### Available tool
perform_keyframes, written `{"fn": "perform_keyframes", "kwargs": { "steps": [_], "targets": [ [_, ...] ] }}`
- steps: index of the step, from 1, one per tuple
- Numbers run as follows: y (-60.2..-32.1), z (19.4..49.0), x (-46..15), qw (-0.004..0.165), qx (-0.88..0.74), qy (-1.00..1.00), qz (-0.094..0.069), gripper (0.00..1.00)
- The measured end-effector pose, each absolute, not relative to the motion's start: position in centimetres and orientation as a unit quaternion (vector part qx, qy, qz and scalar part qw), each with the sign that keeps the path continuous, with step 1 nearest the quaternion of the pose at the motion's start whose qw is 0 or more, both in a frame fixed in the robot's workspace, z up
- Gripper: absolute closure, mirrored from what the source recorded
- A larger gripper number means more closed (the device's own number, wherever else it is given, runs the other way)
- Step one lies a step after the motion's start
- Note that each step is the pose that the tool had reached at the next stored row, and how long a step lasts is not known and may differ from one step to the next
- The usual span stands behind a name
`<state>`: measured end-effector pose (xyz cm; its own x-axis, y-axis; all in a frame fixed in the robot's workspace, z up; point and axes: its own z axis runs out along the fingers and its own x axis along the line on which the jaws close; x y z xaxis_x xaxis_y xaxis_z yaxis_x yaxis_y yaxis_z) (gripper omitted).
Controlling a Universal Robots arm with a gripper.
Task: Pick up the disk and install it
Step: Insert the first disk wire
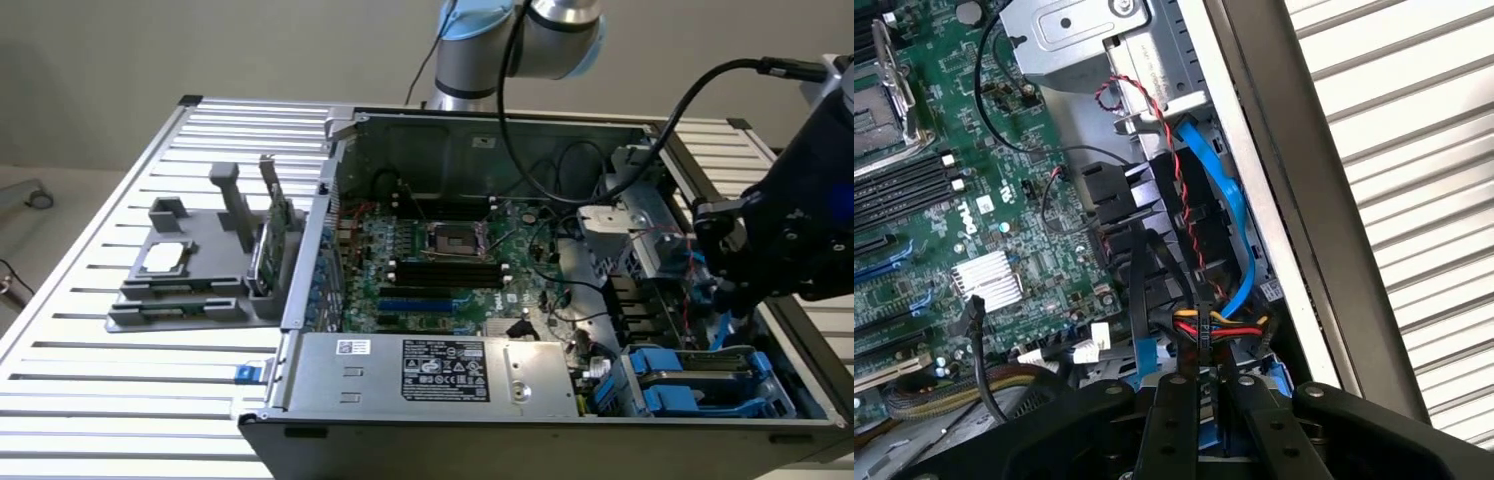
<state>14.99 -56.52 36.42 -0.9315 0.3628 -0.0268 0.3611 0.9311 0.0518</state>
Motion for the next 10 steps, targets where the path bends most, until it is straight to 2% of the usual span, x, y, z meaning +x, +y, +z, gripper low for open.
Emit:
{"fn": "perform_keyframes", "kwargs": {
  "steps": [10],
  "targets": [
    [-56.54, 36.84, 14.72, 0.016, 0.191, 0.981, 0.022, 0.83]
  ]
}}
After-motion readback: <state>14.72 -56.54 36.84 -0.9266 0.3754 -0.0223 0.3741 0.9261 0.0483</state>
